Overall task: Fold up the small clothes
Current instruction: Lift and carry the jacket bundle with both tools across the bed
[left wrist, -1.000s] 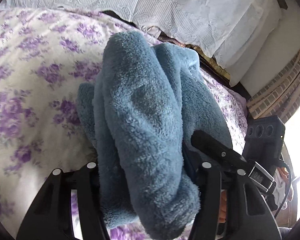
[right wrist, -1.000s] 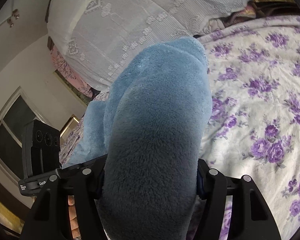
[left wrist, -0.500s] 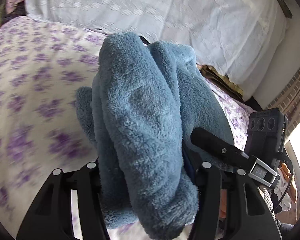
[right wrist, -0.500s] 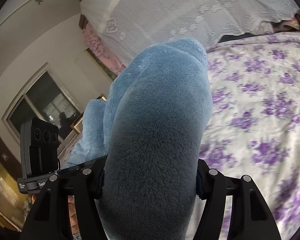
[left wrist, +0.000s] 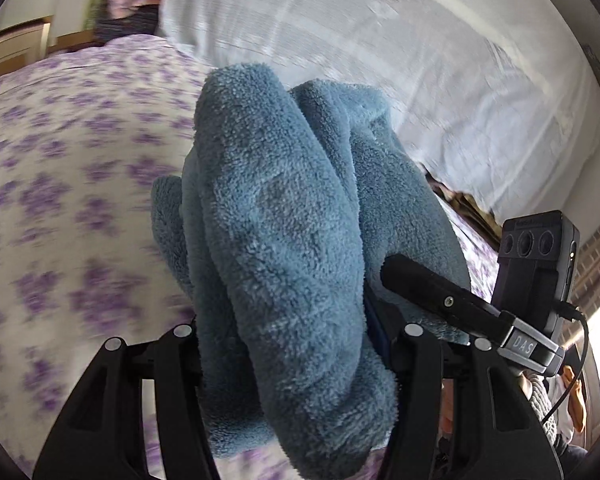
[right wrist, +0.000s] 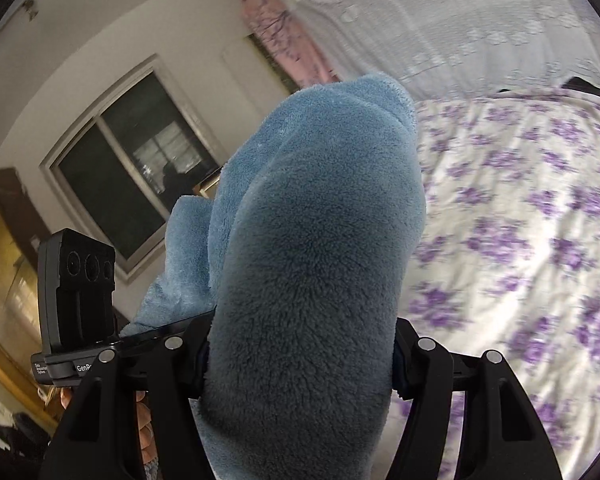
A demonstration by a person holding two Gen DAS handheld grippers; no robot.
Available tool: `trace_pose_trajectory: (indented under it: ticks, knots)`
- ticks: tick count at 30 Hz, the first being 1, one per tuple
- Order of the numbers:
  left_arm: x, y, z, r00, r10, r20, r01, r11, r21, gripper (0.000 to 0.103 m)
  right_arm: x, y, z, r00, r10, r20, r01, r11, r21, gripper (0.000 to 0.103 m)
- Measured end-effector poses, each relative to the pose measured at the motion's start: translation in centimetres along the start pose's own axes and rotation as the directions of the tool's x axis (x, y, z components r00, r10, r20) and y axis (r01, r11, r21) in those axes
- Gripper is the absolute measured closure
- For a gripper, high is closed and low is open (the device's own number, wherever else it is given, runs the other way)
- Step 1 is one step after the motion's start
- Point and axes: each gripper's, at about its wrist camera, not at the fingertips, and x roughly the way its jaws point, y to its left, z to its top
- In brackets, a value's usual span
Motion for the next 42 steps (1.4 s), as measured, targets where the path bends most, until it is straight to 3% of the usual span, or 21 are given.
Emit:
trace_pose_trajectory:
  ticks: [8, 19, 30, 42]
  knots:
    - [-5.9, 6.9, -0.2, 0.991, 0.120, 0.066, -0.113, 0.988, -0.106, 0.048, 7.3, 6.6, 0.7, 0.990, 0.091, -0.104, -0.097, 0.994, -0.052, 0.037]
    - [-10.2, 14.8, -1.2, 0.973, 0.196, 0.124, -0.160, 0.955, -0.250, 0.048, 15.9, 13.2, 0.1, 0.965, 0.161, -0.208, -0.186, 0.976, -0.110, 0.037]
    - [-10.4, 19.8, -2.0, 0.966, 0.227, 0.122, -0.178, 0.929, -0.324, 0.048, 20.8, 14.3, -0.8, 0.947, 0.181, -0.265, -0.213, 0.972, -0.096, 0.037]
    - [-7.6, 22.6, -2.8, 0.969, 0.233, 0.080, -0.192, 0.918, -0.347, 0.043, 23.9, 11.6, -3.0, 0.938, 0.185, -0.294, -0.202, 0.979, -0.026, 0.037]
